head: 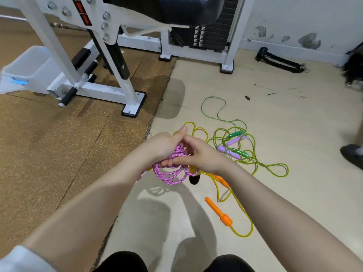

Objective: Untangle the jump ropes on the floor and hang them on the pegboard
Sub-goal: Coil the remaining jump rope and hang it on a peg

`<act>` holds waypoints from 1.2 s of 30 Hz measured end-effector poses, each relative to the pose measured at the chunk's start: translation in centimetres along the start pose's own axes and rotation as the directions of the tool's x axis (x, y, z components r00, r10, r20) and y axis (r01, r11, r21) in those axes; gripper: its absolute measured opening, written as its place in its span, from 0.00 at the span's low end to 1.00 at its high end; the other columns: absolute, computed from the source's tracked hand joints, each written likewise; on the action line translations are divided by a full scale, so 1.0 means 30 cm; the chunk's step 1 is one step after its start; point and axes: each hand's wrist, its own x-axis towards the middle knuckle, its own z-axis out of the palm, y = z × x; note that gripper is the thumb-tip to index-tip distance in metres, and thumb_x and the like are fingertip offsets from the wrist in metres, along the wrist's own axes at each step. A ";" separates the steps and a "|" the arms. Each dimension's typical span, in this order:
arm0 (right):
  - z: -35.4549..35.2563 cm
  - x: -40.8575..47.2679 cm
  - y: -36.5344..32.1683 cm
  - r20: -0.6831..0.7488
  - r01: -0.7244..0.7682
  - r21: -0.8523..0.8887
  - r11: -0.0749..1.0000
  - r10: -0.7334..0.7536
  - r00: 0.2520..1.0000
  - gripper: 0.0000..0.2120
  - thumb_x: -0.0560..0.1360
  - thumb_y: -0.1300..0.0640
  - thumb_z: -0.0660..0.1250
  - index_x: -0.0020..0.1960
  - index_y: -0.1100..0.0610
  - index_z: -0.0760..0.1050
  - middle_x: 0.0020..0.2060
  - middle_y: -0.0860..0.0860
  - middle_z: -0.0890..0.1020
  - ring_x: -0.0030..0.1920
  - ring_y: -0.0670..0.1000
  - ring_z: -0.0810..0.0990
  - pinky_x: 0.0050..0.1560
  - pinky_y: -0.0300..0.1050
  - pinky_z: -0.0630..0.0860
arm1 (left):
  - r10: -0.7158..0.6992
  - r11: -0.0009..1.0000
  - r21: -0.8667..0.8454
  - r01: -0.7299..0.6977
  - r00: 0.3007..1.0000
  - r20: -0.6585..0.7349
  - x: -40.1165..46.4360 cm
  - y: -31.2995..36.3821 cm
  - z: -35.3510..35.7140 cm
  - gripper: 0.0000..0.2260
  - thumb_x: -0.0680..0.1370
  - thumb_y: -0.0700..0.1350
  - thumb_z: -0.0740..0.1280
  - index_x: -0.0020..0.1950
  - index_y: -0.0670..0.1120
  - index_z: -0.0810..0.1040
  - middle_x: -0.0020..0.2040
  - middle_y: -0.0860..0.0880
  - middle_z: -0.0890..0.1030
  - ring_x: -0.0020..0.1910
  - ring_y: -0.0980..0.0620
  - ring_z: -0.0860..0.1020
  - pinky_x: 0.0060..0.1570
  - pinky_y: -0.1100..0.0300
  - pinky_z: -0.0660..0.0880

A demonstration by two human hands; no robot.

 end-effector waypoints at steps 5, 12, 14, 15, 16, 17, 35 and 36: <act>-0.202 -0.145 -0.329 -0.191 -0.069 0.115 0.991 0.090 0.978 0.11 0.69 0.63 0.74 0.48 0.57 0.73 0.47 0.61 0.83 0.46 0.59 0.82 0.53 0.58 0.76 | -0.075 0.835 -0.540 0.102 0.995 0.072 -0.131 0.332 -0.150 0.22 0.80 0.56 0.55 0.39 0.41 0.76 0.28 0.46 0.77 0.24 0.51 0.74 0.31 0.61 0.69; -0.440 -0.351 -0.779 -0.310 -0.049 0.232 0.972 0.121 0.943 0.09 0.73 0.68 0.67 0.49 0.57 0.72 0.37 0.52 0.82 0.33 0.45 0.80 0.37 0.37 0.77 | 0.050 0.884 -0.459 -0.090 0.994 -0.098 -0.348 0.827 -0.319 0.14 0.80 0.46 0.59 0.37 0.41 0.73 0.21 0.49 0.73 0.16 0.57 0.68 0.18 0.67 0.65; -0.521 -0.412 -0.914 -0.267 -0.044 0.239 0.970 0.109 0.957 0.13 0.72 0.69 0.67 0.54 0.57 0.71 0.39 0.53 0.82 0.37 0.48 0.81 0.42 0.40 0.78 | 0.093 0.904 -0.408 -0.127 0.990 -0.103 -0.400 0.967 -0.373 0.08 0.78 0.48 0.63 0.50 0.42 0.73 0.31 0.46 0.77 0.19 0.57 0.72 0.22 0.67 0.69; -0.558 -0.442 -0.983 -0.219 -0.052 0.220 0.974 0.101 0.970 0.16 0.72 0.70 0.67 0.56 0.58 0.70 0.39 0.53 0.82 0.38 0.48 0.81 0.44 0.40 0.78 | 0.096 0.911 -0.393 -0.128 0.990 -0.100 -0.424 1.032 -0.397 0.11 0.77 0.48 0.65 0.54 0.44 0.70 0.37 0.45 0.78 0.25 0.55 0.75 0.26 0.65 0.71; -0.593 -0.470 -1.051 -0.178 -0.071 0.172 0.983 0.102 0.979 0.17 0.72 0.69 0.68 0.58 0.57 0.69 0.39 0.51 0.82 0.38 0.46 0.81 0.42 0.38 0.78 | 0.094 0.928 -0.351 -0.124 0.990 -0.101 -0.450 1.098 -0.422 0.14 0.76 0.49 0.66 0.57 0.45 0.68 0.43 0.44 0.78 0.33 0.52 0.77 0.32 0.63 0.72; -0.625 -0.497 -1.118 -0.154 -0.094 0.106 0.990 0.110 0.982 0.17 0.72 0.67 0.69 0.57 0.55 0.69 0.38 0.49 0.82 0.37 0.44 0.81 0.40 0.36 0.78 | 0.100 0.943 -0.308 -0.127 0.990 -0.104 -0.474 1.164 -0.445 0.16 0.75 0.49 0.67 0.59 0.46 0.67 0.47 0.45 0.77 0.38 0.50 0.76 0.36 0.62 0.72; -1.103 -0.495 -1.865 -0.473 -0.083 -0.457 0.885 -0.163 0.866 0.09 0.73 0.61 0.68 0.38 0.54 0.69 0.33 0.49 0.74 0.36 0.49 0.72 0.40 0.44 0.69 | 0.475 0.820 -0.324 -0.471 0.877 -0.074 -0.466 1.846 -0.901 0.21 0.80 0.59 0.52 0.52 0.46 0.76 0.45 0.49 0.79 0.45 0.51 0.76 0.52 0.56 0.72; -1.130 -0.488 -1.881 -0.501 -0.090 -0.448 0.889 -0.167 0.849 0.09 0.73 0.61 0.68 0.39 0.55 0.69 0.33 0.49 0.74 0.36 0.49 0.72 0.39 0.44 0.69 | 0.503 0.818 -0.350 -0.457 0.863 0.048 -0.448 1.852 -0.919 0.23 0.81 0.60 0.50 0.52 0.46 0.78 0.46 0.50 0.81 0.46 0.52 0.78 0.53 0.59 0.72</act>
